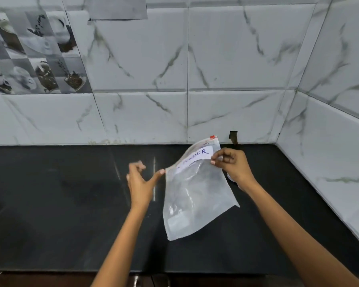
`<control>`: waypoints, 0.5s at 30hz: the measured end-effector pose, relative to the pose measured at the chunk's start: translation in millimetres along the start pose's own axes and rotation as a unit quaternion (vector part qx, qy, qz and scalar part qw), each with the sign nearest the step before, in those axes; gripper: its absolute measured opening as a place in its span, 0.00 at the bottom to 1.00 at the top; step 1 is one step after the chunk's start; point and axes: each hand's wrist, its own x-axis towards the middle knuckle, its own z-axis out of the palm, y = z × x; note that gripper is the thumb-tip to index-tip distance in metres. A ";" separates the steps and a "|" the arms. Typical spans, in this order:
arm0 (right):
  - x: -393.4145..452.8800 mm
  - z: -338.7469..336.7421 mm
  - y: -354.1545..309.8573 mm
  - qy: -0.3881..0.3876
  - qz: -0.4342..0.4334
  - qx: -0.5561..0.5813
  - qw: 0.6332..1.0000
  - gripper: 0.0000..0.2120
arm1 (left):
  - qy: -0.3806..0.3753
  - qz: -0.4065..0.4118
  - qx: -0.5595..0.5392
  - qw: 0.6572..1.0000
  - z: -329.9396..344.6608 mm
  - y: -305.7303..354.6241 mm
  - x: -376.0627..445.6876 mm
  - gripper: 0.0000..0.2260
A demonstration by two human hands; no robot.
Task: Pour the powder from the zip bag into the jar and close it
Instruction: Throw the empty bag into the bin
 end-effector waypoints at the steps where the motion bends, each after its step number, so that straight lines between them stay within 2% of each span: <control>1: -1.6 -0.4 0.6 0.003 0.002 0.007 1.000 0.11 | -0.046 -0.065 -0.034 0.996 0.0 -8.3 -5.6 0.20; 4: -8.9 0.1 3.0 0.007 0.007 0.025 1.000 0.10 | -0.185 -0.197 -0.071 0.960 -2.1 -22.5 -15.8 0.17; 9: -19.8 -1.9 5.4 0.020 0.017 0.030 0.999 0.09 | -0.328 -0.260 -0.068 0.906 -2.6 -18.7 -18.1 0.15; 11: -24.1 -3.8 5.5 0.026 0.020 0.027 0.999 0.08 | -0.344 -0.286 -0.058 0.892 -1.0 -18.0 -22.2 0.12; 15: -35.1 -8.6 4.8 0.032 0.025 0.024 0.999 0.06 | -0.304 -0.305 -0.116 0.895 2.9 -20.9 -30.5 0.09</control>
